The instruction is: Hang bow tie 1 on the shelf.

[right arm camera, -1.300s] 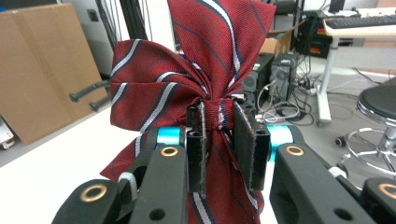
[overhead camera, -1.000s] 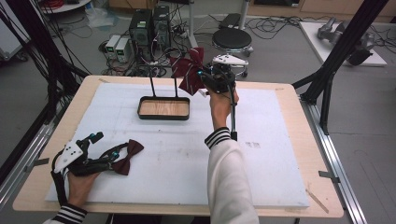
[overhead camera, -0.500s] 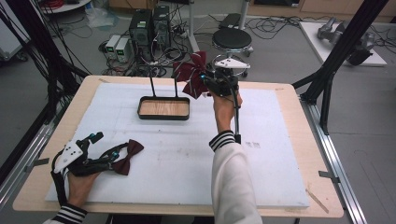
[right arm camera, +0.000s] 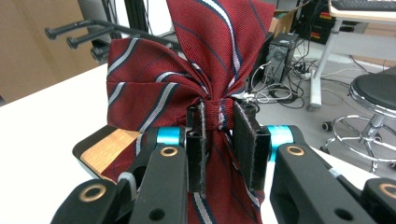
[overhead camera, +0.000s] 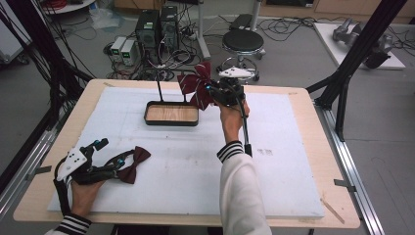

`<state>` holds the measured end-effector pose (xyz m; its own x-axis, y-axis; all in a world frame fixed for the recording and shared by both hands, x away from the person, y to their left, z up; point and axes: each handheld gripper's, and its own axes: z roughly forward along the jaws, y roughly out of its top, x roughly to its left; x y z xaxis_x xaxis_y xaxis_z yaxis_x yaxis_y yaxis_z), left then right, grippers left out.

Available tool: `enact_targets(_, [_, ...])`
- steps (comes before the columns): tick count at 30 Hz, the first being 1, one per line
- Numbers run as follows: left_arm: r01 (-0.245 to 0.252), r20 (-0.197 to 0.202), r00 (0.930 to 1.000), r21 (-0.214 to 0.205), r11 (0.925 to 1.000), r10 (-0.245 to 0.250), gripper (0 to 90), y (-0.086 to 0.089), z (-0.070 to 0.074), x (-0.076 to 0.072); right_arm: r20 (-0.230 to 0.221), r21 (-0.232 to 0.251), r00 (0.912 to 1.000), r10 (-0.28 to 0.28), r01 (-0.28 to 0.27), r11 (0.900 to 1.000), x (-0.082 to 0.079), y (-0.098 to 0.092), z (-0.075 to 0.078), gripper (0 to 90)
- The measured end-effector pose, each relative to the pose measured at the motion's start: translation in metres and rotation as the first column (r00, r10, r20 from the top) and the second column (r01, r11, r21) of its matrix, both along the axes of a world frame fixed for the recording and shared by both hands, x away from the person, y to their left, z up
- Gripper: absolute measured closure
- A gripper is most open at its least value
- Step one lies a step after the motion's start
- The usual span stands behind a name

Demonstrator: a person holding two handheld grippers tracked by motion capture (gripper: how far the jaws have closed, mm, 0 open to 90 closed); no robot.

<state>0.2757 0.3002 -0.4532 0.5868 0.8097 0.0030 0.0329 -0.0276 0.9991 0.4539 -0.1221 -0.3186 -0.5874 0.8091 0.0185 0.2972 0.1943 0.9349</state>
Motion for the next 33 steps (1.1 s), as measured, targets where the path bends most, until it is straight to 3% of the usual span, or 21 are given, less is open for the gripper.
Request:
enact_targets(13, [-0.001, -0.005, 1.0, -0.007, 1.0, 0.001, 14.3, 0.001, 0.0, 0.0, -0.014, -0.007, 0.9999, -0.004, 0.004, 1.0, 0.006, 0.003, -0.02, 74.8])
enact_targets(28, [0.001, -0.005, 1.0, -0.007, 1.0, -0.001, 14.3, 0.001, 0.0, 0.0, -0.024, -0.014, 0.9997, -0.005, 0.004, 0.9999, 0.008, 0.004, -0.024, 73.5])
enact_targets(33, [0.002, -0.006, 1.0, -0.007, 1.0, -0.002, 14.3, 0.001, 0.0, 0.0, -0.037, -0.039, 0.9993, -0.005, 0.004, 0.9992, 0.01, 0.006, -0.027, 71.5])
